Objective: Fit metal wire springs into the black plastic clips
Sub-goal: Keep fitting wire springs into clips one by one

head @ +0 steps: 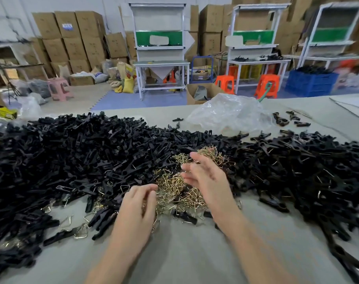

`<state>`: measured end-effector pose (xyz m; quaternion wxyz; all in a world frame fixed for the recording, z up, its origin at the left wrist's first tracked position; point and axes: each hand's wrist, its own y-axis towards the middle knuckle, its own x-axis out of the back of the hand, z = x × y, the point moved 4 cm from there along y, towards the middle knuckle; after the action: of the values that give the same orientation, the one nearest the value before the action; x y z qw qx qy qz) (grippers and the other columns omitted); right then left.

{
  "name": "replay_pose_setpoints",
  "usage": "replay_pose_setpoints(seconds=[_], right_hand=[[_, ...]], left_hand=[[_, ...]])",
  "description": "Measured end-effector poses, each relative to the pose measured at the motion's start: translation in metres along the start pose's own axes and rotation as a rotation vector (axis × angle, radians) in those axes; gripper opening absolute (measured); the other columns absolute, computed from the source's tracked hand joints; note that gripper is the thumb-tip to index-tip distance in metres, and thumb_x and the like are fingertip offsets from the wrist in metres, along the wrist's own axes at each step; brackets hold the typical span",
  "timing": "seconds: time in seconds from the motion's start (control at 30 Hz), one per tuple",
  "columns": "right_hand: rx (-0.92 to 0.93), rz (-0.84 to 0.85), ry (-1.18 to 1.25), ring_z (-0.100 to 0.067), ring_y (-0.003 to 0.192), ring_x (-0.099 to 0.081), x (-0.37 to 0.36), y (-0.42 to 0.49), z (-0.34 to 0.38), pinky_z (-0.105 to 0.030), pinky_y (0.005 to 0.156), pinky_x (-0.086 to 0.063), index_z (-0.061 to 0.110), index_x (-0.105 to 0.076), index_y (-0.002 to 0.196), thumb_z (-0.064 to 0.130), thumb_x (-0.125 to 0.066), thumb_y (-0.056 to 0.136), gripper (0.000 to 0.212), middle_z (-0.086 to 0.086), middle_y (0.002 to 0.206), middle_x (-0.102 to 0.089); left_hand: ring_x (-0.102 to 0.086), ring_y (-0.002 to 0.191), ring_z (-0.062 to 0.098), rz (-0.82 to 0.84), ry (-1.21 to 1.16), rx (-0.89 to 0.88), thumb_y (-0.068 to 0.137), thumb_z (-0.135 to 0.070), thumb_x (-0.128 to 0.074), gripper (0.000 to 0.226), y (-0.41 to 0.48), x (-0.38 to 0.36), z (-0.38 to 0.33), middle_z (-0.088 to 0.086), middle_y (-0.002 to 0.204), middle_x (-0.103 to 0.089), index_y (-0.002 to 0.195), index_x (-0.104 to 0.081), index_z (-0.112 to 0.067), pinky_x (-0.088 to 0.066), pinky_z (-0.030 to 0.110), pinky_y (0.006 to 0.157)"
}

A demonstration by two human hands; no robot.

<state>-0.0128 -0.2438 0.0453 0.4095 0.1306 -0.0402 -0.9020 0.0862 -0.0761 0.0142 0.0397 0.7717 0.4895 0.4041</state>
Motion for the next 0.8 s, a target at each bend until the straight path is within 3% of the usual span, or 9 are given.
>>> replay_pose_setpoints(seconds=[0.07, 0.17, 0.27, 0.47, 0.53, 0.67, 0.8], right_hand=[[0.137, 0.048, -0.351, -0.005, 0.097, -0.068, -0.023, -0.009, -0.022, -0.018, 0.087, -0.052, 0.033, -0.061, 0.129, 0.018, -0.053, 0.105, 0.03, 0.014, 0.104, -0.073], [0.233, 0.078, -0.57, -0.001, 0.087, -0.064, -0.032, -0.013, -0.036, -0.01, 0.077, -0.046, 0.034, -0.062, 0.128, 0.014, -0.049, 0.105, 0.033, 0.02, 0.105, -0.069], [0.184, 0.024, -0.527, -0.002, 0.086, -0.065, -0.024, -0.01, -0.039, -0.015, 0.077, -0.05, 0.041, -0.063, 0.119, 0.014, -0.048, 0.105, 0.034, 0.019, 0.103, -0.069], [0.144, -0.004, -0.473, -0.008, 0.088, -0.068, -0.021, -0.007, -0.042, -0.027, 0.081, -0.055, 0.041, -0.064, 0.115, 0.013, -0.047, 0.105, 0.035, 0.016, 0.097, -0.07], [0.135, -0.004, -0.455, -0.009, 0.088, -0.067, -0.02, -0.007, -0.043, -0.029, 0.08, -0.055, 0.044, -0.064, 0.112, 0.014, -0.047, 0.105, 0.036, 0.017, 0.097, -0.07], [0.126, 0.003, -0.393, -0.012, 0.081, -0.067, -0.021, -0.007, -0.044, -0.03, 0.075, -0.056, 0.049, -0.062, 0.11, 0.012, -0.047, 0.105, 0.04, 0.016, 0.097, -0.07], [0.091, 0.008, -0.373, -0.019, 0.078, -0.065, -0.021, -0.005, -0.048, -0.03, 0.068, -0.052, 0.044, -0.064, 0.111, 0.011, -0.046, 0.104, 0.038, 0.016, 0.095, -0.069]], left_hand=[[-0.049, 0.112, 0.015, -0.052, 0.142, -0.01, 0.099, -0.022, -0.054, 0.026, 0.004, -0.001, 0.005, -0.006, 0.119, -0.058, 0.124, -0.064, -0.021, -0.039, 0.036, 0.102], [-0.045, 0.129, 0.03, -0.13, 0.307, 0.058, 0.098, -0.016, -0.057, 0.035, 0.016, 0.003, 0.017, 0.011, 0.137, -0.054, 0.132, -0.062, -0.014, -0.032, 0.043, 0.113], [-0.04, 0.137, 0.039, -0.114, 0.472, 0.099, 0.099, -0.023, -0.054, 0.045, 0.031, 0.0, 0.027, 0.024, 0.149, -0.043, 0.143, -0.052, -0.013, -0.029, 0.049, 0.116], [-0.01, 0.147, 0.048, 0.239, 0.622, 0.29, 0.103, -0.046, -0.039, 0.065, 0.094, -0.007, 0.048, 0.021, 0.163, -0.014, 0.159, -0.014, -0.022, -0.019, 0.055, 0.117], [-0.009, 0.147, 0.048, 0.263, 0.7, 0.265, 0.101, -0.043, -0.044, 0.068, 0.112, -0.006, 0.046, 0.023, 0.162, -0.013, 0.158, -0.014, -0.021, -0.016, 0.057, 0.118], [-0.008, 0.15, 0.043, 0.221, 0.791, -0.011, 0.092, -0.029, -0.05, 0.073, 0.14, -0.008, 0.022, 0.021, 0.163, -0.009, 0.157, -0.017, -0.023, -0.015, 0.057, 0.12], [-0.015, 0.148, 0.044, 0.429, 0.737, 0.066, 0.099, -0.053, -0.043, 0.07, 0.159, -0.028, 0.01, 0.017, 0.165, -0.008, 0.158, -0.014, -0.029, -0.019, 0.059, 0.116]])
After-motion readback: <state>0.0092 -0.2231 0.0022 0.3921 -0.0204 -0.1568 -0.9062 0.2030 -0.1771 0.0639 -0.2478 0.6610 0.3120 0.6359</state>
